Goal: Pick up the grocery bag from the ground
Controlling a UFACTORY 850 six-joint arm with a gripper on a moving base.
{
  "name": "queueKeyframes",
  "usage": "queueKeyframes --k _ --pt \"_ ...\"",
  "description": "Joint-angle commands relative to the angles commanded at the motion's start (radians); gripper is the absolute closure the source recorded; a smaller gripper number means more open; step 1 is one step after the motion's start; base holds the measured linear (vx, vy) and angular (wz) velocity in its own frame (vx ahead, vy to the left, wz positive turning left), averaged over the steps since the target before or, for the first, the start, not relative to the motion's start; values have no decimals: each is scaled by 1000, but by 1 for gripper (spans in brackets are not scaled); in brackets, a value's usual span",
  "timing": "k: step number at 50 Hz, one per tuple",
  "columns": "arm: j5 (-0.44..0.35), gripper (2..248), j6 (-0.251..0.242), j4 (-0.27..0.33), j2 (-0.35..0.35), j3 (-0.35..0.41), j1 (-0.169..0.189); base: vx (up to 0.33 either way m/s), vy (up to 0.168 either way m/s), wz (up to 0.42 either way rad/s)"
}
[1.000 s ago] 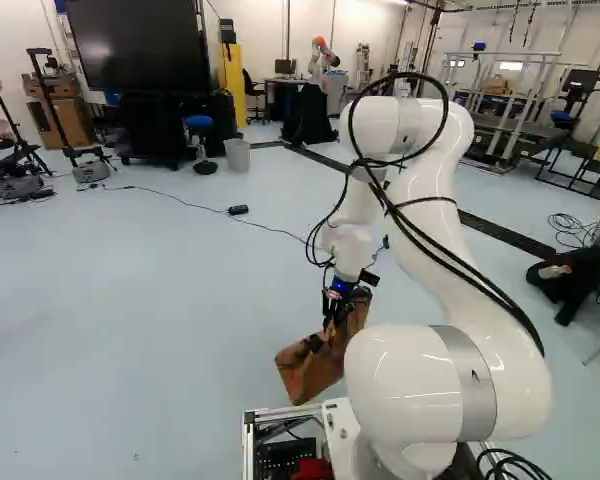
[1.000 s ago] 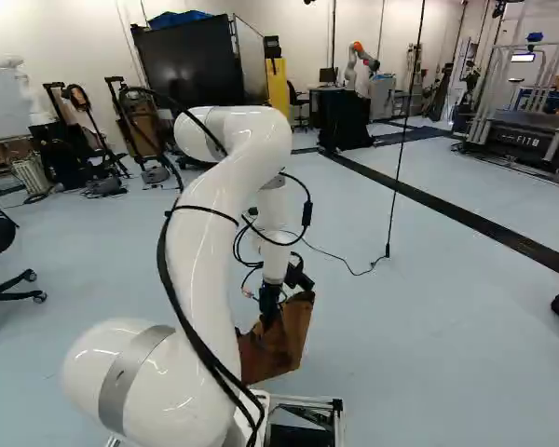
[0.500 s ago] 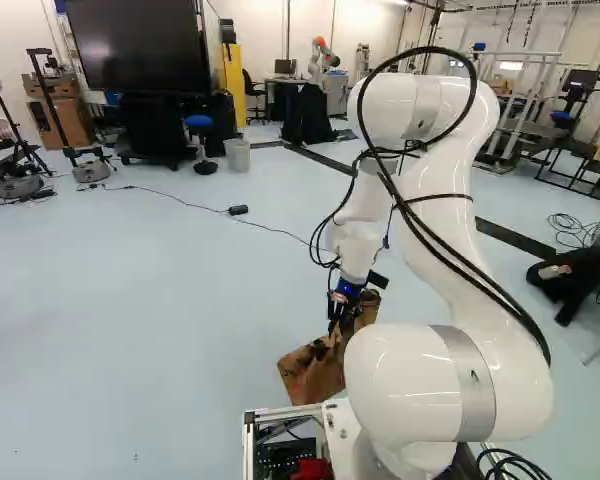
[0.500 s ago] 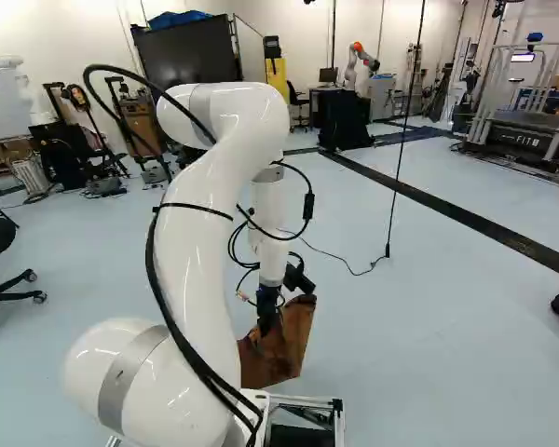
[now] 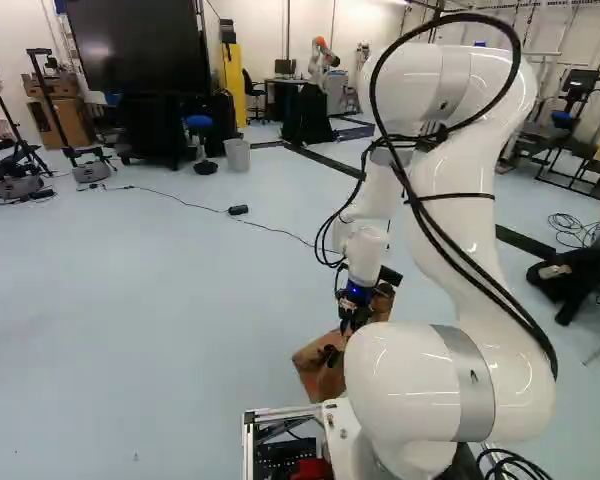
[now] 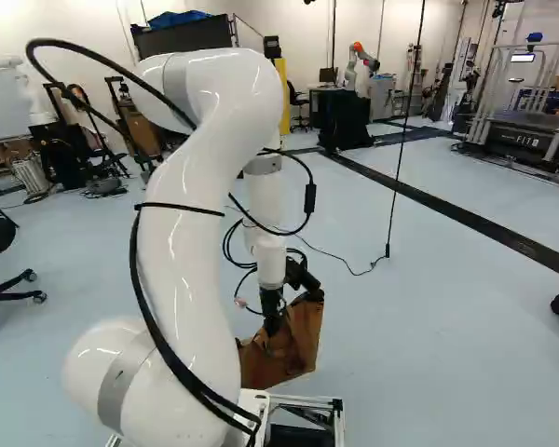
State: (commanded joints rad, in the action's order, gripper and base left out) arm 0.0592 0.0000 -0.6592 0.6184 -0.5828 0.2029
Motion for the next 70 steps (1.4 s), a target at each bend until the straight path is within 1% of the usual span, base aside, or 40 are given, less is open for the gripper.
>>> queueKeyframes --k 12,22,39,61,65,70 --pt "-67 228 0 0 -78 72 13 0 0 0" --pt "-102 228 0 0 -147 133 25 0 0 0" --pt "-108 228 0 0 -279 241 49 0 0 0" --pt "-108 228 0 0 -472 373 76 0 0 0" --pt "-108 228 0 0 -493 384 77 0 0 0" --pt "-108 228 0 0 -502 389 77 0 0 0"
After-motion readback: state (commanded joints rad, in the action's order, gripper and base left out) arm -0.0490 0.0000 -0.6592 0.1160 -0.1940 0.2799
